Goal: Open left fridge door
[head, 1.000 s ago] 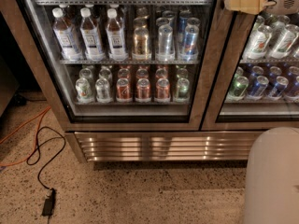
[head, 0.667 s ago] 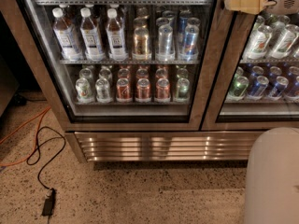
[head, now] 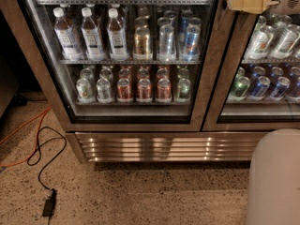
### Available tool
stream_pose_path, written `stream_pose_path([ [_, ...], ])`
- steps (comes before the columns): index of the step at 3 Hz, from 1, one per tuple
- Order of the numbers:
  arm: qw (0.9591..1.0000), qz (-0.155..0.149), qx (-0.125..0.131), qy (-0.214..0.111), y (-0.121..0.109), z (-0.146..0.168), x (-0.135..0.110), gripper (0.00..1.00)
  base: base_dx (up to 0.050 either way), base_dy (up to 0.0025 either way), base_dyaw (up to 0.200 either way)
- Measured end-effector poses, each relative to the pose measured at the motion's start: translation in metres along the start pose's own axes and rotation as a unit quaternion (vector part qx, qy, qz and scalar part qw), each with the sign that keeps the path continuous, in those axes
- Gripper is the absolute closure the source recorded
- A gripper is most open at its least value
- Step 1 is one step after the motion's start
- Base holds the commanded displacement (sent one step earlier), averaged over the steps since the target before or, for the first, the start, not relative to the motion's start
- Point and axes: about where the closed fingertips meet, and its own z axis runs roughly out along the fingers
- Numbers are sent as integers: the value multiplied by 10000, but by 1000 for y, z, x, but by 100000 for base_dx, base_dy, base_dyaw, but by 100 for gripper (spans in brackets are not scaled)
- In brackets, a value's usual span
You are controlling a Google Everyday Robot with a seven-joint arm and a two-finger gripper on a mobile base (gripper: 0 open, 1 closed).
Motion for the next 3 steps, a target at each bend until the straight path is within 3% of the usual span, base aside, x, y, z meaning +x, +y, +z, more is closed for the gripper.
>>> stream_pose_path([
  [3, 9999, 84, 85, -89, -2, -9, -2, 100, 0, 0, 0],
])
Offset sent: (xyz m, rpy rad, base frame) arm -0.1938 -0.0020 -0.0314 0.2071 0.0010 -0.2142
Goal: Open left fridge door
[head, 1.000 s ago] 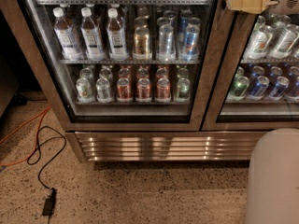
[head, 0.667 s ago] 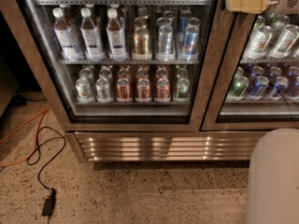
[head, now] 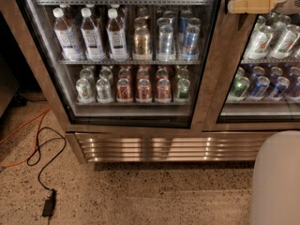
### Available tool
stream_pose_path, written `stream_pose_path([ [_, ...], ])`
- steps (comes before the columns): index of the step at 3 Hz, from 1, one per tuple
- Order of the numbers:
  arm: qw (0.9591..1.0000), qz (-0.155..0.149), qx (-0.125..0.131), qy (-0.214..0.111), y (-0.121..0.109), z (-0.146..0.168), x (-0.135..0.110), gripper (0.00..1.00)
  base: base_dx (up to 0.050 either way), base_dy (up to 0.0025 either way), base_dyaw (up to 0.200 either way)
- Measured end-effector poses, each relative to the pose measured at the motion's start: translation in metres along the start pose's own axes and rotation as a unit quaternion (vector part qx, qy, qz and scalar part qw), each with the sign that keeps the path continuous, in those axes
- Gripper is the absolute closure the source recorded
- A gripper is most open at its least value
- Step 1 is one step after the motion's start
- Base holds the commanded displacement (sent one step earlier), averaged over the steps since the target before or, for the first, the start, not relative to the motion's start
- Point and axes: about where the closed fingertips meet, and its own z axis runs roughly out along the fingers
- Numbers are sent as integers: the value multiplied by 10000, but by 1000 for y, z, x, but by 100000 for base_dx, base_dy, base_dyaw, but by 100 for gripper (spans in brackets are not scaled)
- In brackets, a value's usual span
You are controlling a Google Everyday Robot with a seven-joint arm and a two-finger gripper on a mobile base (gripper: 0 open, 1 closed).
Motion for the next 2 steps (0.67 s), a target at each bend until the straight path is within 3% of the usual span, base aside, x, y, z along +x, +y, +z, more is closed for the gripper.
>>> stream_pose_path([
  [1, 10000, 34, -71, 4, 1, 5, 1, 100, 0, 0, 0],
  [2, 9995, 258, -156, -16, 7, 0, 2, 100, 0, 0, 0],
])
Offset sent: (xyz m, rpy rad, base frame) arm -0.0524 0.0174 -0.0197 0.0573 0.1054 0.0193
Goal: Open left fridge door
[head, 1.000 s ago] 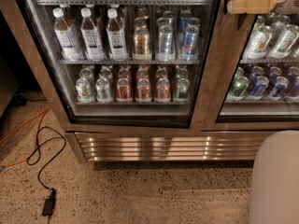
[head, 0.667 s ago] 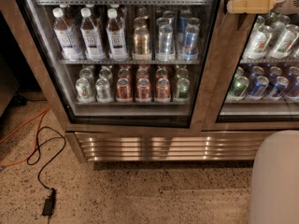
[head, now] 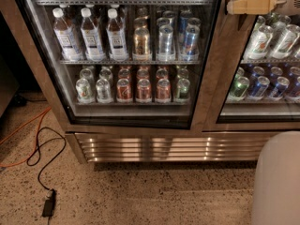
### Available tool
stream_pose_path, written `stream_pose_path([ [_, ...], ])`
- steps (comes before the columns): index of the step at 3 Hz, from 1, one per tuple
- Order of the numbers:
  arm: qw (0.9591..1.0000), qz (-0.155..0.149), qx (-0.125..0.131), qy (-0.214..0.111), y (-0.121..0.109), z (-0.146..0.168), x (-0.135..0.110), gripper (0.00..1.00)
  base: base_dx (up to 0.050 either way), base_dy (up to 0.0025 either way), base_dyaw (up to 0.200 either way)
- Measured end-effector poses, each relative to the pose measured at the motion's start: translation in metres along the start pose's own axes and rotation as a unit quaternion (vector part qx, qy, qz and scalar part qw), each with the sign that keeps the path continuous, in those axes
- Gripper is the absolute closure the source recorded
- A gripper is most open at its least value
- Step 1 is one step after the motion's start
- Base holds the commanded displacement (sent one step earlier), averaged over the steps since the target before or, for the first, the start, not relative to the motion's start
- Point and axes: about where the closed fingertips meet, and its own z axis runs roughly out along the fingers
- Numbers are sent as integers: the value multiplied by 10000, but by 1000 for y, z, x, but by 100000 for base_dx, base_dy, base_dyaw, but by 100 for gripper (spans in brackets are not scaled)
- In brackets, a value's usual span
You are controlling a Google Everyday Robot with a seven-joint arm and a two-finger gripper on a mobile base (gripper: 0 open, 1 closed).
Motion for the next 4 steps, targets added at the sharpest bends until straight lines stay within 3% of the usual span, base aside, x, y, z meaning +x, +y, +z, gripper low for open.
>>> stream_pose_path([
  [1, 9998, 204, 22, -36, 3, -10, -1, 100, 0, 0, 0],
  [4, 9997, 243, 87, 1, 6, -10, -1, 100, 0, 0, 0],
])
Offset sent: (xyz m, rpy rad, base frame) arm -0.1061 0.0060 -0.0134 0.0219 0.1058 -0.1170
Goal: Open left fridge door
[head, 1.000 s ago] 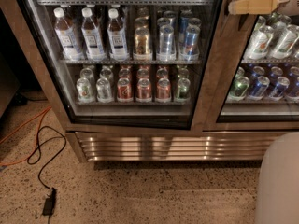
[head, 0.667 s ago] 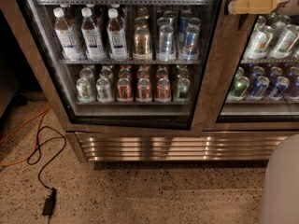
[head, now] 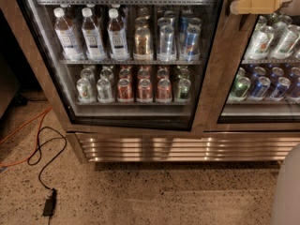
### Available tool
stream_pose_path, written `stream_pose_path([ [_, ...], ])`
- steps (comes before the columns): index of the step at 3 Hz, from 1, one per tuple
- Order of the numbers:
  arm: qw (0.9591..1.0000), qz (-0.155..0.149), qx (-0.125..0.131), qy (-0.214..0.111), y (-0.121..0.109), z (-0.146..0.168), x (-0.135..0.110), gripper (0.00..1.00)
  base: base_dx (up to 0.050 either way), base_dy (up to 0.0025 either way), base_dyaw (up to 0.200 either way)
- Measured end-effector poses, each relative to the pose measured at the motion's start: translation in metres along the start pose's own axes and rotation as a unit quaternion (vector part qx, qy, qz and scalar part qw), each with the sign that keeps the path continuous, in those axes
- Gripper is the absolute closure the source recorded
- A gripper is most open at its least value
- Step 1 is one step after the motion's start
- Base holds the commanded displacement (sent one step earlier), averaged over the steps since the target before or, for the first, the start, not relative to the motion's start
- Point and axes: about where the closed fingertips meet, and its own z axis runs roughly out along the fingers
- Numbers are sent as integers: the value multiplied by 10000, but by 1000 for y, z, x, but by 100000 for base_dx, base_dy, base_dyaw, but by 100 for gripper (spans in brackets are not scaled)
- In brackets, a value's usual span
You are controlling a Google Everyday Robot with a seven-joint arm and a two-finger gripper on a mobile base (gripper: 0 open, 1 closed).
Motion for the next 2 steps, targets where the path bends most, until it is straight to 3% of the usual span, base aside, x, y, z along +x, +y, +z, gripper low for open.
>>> stream_pose_path([
  [2, 10000, 13, 31, 11, 3, -1, -1, 100, 0, 0, 0],
])
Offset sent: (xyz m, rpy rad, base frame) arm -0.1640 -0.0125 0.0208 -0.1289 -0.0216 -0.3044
